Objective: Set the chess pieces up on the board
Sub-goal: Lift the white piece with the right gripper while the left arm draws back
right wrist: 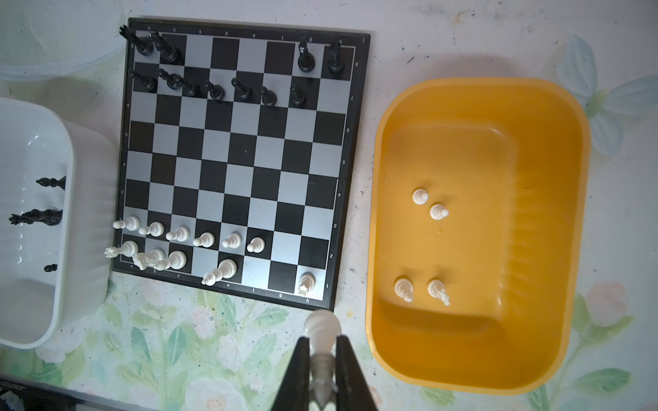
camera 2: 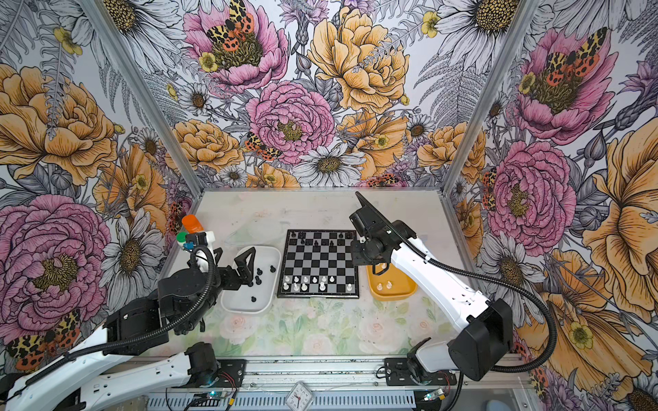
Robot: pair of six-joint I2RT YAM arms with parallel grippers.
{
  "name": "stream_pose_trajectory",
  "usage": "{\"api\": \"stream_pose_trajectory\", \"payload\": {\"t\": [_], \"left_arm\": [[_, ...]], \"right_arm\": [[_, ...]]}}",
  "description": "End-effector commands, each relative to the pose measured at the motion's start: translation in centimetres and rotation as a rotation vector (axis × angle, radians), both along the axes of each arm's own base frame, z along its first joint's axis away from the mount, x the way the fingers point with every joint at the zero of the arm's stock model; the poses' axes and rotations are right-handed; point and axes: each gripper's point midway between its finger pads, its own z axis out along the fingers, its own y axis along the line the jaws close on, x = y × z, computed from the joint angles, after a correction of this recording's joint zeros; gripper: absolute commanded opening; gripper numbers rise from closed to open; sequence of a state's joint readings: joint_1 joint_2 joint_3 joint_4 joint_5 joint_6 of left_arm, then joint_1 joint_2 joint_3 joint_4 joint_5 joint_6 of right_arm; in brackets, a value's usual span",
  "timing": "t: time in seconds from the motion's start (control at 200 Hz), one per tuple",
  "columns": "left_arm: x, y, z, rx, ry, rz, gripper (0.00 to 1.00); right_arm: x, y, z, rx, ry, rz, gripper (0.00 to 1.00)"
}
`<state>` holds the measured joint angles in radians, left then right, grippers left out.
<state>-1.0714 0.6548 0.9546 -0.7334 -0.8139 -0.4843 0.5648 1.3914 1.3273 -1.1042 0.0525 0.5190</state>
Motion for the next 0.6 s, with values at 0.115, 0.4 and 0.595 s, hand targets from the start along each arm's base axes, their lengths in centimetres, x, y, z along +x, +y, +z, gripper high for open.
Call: {"api": "stream_pose_trajectory", "payload": {"t": [0.115,0.4,0.595], "left_arm": [[0.0,1.0,-0.5,0.069,-0.004,0.031,0.99],[0.4,2.4,-0.6,0.091,-0.003,0.048,0.99],[0.8,3.3,-0.3,0.077,0.003,0.056,0.99]], "right_arm": [[-0.8,0.7,-1.0,-0.037,0.015,-0.013,0.14],[-0.7,2.0,-1.3,-0.069,0.004,-0.018,0.14],[-0.8,2.7,-1.5,-0.078,0.001,-0.016,0.13]]}}
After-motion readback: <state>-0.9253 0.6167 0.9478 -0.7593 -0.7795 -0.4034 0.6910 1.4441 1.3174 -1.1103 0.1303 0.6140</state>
